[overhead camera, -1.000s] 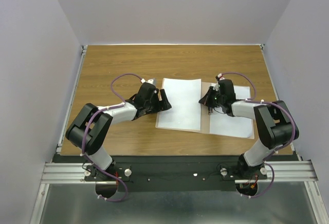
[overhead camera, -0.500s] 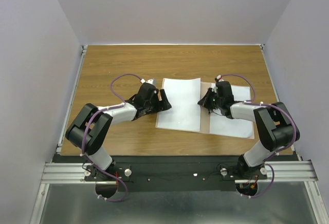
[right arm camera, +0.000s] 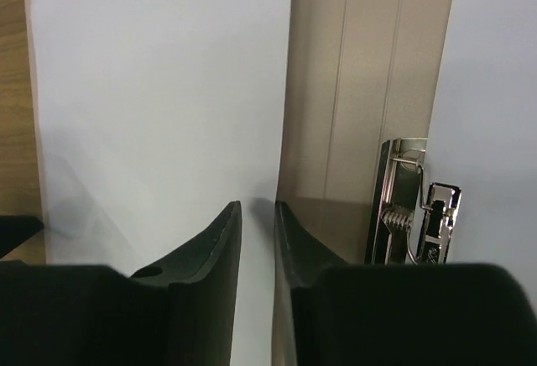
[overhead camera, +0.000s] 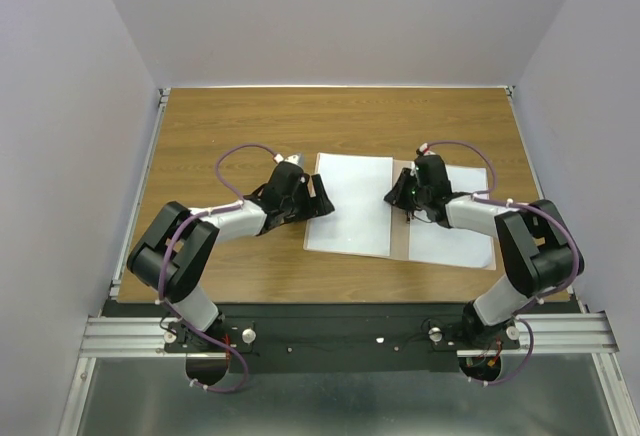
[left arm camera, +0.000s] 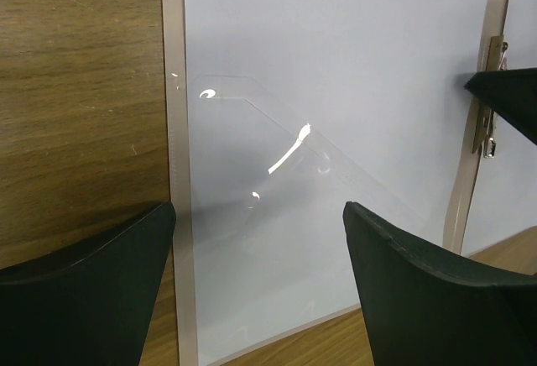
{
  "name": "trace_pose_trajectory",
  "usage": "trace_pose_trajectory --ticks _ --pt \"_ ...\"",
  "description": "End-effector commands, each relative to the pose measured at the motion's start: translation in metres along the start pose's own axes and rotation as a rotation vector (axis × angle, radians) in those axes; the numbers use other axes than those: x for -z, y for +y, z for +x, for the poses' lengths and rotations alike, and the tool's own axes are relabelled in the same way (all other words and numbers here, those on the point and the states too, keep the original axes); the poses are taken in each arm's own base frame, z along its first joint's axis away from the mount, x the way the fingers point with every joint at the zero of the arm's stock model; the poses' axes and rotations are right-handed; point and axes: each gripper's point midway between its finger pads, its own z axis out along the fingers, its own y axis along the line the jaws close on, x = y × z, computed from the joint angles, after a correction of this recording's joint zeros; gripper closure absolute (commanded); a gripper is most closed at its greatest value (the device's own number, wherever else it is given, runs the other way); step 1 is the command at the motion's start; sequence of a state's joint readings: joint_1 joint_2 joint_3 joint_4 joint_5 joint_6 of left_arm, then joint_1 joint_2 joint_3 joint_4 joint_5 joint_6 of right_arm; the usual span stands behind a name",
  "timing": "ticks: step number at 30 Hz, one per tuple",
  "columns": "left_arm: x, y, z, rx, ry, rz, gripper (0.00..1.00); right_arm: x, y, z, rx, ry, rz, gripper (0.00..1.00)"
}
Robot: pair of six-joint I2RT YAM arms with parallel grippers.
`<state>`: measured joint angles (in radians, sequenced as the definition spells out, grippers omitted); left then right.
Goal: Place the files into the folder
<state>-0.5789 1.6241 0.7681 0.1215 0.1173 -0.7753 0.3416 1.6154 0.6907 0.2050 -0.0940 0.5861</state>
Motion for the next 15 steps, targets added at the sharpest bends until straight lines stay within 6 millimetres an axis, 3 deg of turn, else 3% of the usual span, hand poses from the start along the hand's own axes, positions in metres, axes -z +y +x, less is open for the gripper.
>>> trace_pose_trajectory --ticks 1,5,9,13,15 --pt "0.008 0.027 0.038 0.015 0.124 -0.111 0.08 0.017 0.008 -0.032 0.068 -0.060 0.056 0.56" --pt "0.016 0.018 0.020 0.003 0.071 -0.111 0.08 0.035 0.017 -0.054 0.118 -0.117 0.074 0.38" --pt "0.028 0.016 0.003 -0.004 0.013 -0.143 0.07 0.049 -0.006 -0.055 0.136 -0.118 0.229 0.37" --pt "0.040 0.020 -0.008 -0.006 -0.048 -0.176 0.06 0.052 -0.029 -0.035 0.165 -0.051 0.350 0.41" --pt "0.045 0.021 -0.009 0.000 -0.061 -0.181 0.06 0.050 -0.030 -0.029 0.179 -0.033 0.368 0.42"
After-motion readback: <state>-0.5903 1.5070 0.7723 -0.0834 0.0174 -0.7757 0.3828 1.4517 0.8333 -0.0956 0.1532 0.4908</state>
